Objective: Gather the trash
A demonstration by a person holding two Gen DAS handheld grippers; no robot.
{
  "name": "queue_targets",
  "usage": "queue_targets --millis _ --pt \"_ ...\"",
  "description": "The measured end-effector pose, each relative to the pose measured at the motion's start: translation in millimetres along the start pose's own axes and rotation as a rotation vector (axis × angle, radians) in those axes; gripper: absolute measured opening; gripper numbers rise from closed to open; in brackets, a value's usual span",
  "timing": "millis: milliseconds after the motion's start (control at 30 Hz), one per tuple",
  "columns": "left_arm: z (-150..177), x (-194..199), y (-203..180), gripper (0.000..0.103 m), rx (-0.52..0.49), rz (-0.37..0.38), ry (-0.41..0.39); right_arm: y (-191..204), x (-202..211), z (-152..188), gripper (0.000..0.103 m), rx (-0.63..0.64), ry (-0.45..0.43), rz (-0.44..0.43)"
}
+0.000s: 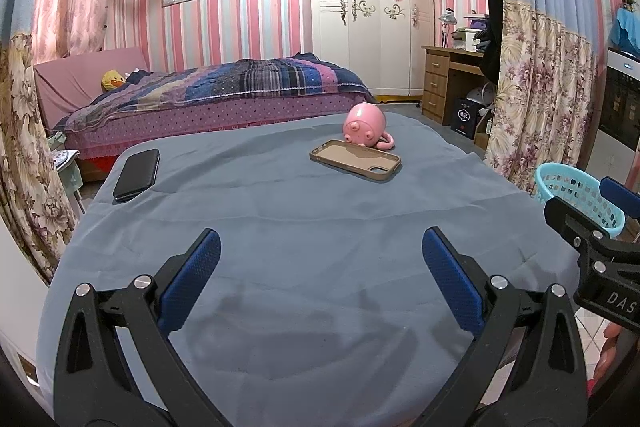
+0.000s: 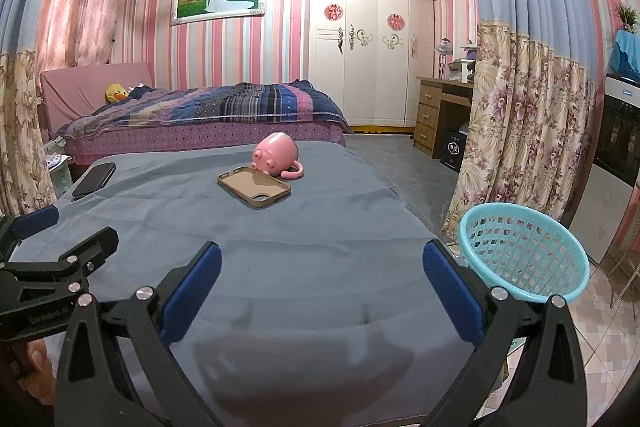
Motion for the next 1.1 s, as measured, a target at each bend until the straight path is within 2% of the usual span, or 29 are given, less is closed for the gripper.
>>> queue_targets --millis 600,1100 --pt "-2.5 1.6 -0.8 0.098 -0.007 0.003 -0.001 -3.3 3.8 -8.9 0.098 -0.007 -0.014 0.004" --pt "-6.1 3.3 -1.2 0.098 -0.017 -0.025 -0.028 -6.2 4.0 -10.6 0.098 -0.006 -0.020 -0.011"
Point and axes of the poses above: each gripper's, at about its wrist camera, not at the fingertips, and x roughly against the way its jaws point, y to its left, z to its underside, the point moved 2 cm from there along -x, roughly the way its jaws point, and after that the axes turned 13 degrees about z, right-handed, at the moved point
